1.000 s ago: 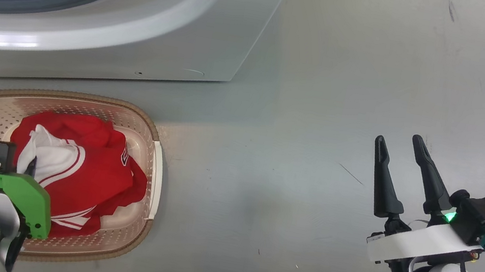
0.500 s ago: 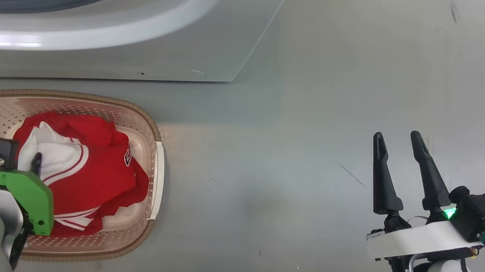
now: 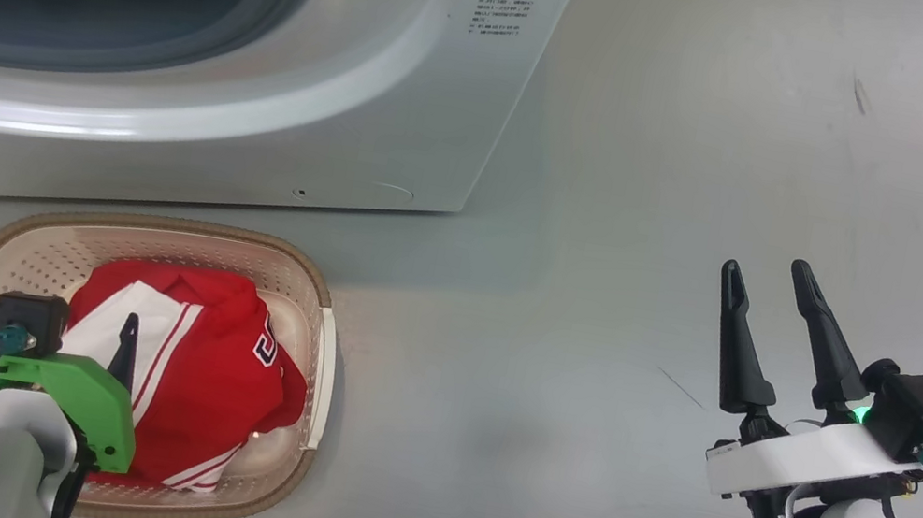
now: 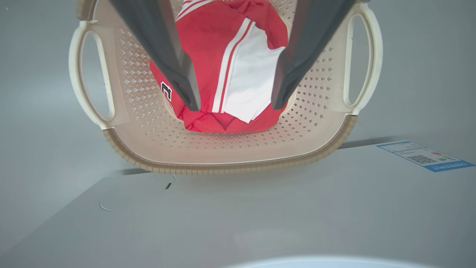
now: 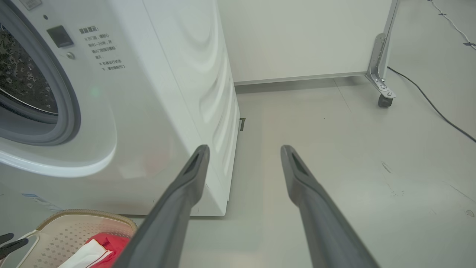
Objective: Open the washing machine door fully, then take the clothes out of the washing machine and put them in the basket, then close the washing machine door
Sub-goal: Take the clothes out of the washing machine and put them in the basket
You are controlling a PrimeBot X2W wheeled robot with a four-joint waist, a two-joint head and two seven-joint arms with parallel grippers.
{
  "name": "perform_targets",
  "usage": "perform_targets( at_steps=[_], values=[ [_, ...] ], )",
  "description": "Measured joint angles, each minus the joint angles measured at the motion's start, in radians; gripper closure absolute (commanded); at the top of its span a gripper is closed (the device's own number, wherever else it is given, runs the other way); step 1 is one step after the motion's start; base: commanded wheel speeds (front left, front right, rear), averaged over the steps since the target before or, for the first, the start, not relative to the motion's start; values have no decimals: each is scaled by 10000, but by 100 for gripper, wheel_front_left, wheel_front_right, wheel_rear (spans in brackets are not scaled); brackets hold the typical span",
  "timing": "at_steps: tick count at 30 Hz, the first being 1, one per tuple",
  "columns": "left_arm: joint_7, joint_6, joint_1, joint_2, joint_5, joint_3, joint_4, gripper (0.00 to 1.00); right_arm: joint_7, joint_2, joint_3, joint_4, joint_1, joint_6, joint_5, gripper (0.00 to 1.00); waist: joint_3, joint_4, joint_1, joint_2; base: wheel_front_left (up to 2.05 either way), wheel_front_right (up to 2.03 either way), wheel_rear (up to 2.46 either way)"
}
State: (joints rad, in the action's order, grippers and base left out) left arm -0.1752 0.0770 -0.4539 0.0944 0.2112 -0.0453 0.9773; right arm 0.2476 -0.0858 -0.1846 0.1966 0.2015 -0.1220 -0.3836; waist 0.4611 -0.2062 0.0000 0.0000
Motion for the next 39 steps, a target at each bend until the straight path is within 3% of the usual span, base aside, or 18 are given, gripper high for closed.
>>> perform_targets(
  at_steps=[8,20,30,39],
  values=[
    [-637,-10,14,-182,-15,-96,-75,0,0,-2,199,245,-81,0,0,0,-898,353,0,0,0,0,0],
    [-740,59,62,-389,21,-90,-1011,0,0,-104,541,476,-835,0,0,0,-2327,1111,0,0,0,0,0],
    [-740,345,1007,-470,267,-10,-3444,0,0,-8,585,464,-1363,0,0,0,-3591,1613,0,0,0,0,0],
    [-742,428,2171,-491,414,-251,-4539,0,0,10,679,426,-1811,0,0,0,-4312,1768,0,0,0,0,0]
  ],
)
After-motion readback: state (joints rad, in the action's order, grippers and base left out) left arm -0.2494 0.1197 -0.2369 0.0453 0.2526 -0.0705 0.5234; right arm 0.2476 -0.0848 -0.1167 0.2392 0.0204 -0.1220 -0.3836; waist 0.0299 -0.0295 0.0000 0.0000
